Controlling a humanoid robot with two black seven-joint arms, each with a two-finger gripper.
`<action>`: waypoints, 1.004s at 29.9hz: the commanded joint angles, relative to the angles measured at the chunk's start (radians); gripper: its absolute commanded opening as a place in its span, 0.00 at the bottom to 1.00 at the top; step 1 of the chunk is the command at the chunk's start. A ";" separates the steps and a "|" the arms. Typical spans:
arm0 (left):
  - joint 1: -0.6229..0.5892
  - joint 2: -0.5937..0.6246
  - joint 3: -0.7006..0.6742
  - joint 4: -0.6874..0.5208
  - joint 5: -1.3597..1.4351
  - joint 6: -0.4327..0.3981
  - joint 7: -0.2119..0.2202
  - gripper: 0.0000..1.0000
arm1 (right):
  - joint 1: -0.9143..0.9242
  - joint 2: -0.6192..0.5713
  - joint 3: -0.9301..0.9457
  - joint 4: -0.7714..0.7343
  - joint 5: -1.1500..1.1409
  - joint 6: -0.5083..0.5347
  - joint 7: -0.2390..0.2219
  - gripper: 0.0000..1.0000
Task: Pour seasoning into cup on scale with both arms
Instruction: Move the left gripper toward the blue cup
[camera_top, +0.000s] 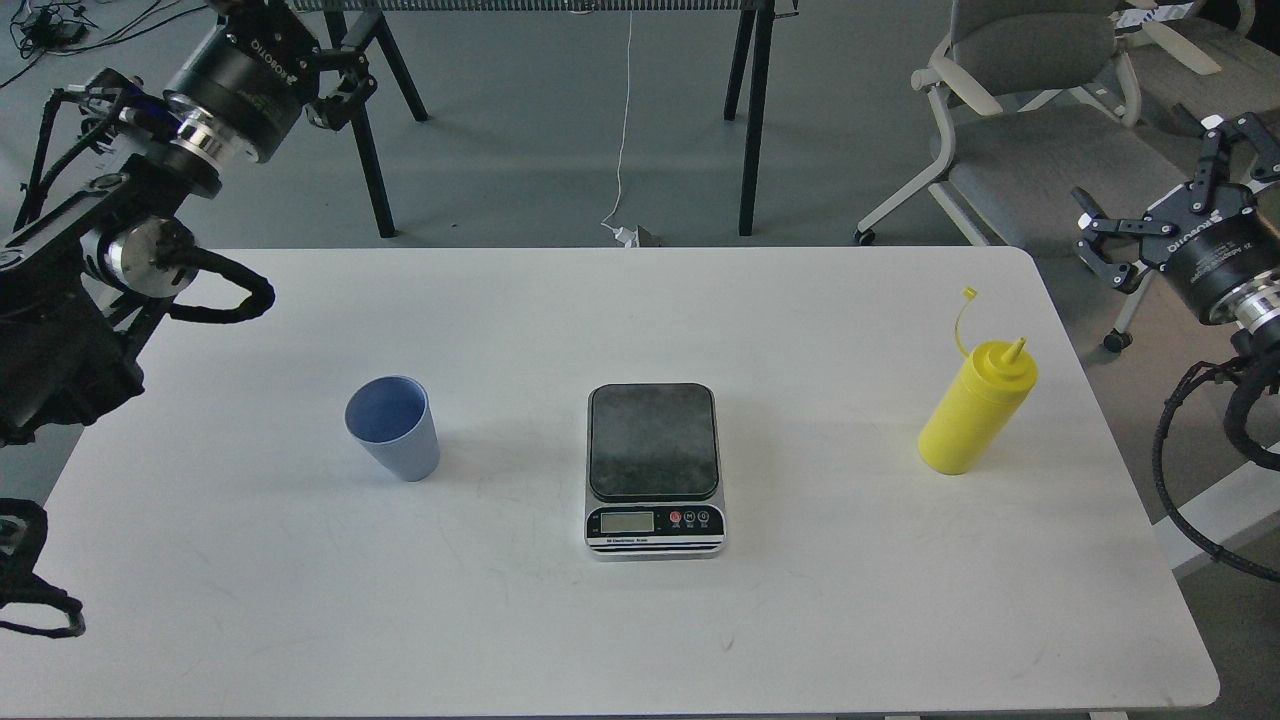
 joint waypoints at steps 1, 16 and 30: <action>0.016 0.004 -0.019 -0.005 0.000 0.000 0.000 1.00 | 0.003 0.002 0.000 0.000 0.000 0.000 0.000 0.99; -0.020 0.037 -0.099 -0.026 -0.066 0.000 0.000 1.00 | 0.001 0.016 0.000 0.000 0.000 0.000 0.000 0.99; -0.128 0.063 -0.073 0.032 0.067 0.000 0.000 1.00 | 0.001 0.028 0.000 0.000 0.000 0.000 0.000 0.99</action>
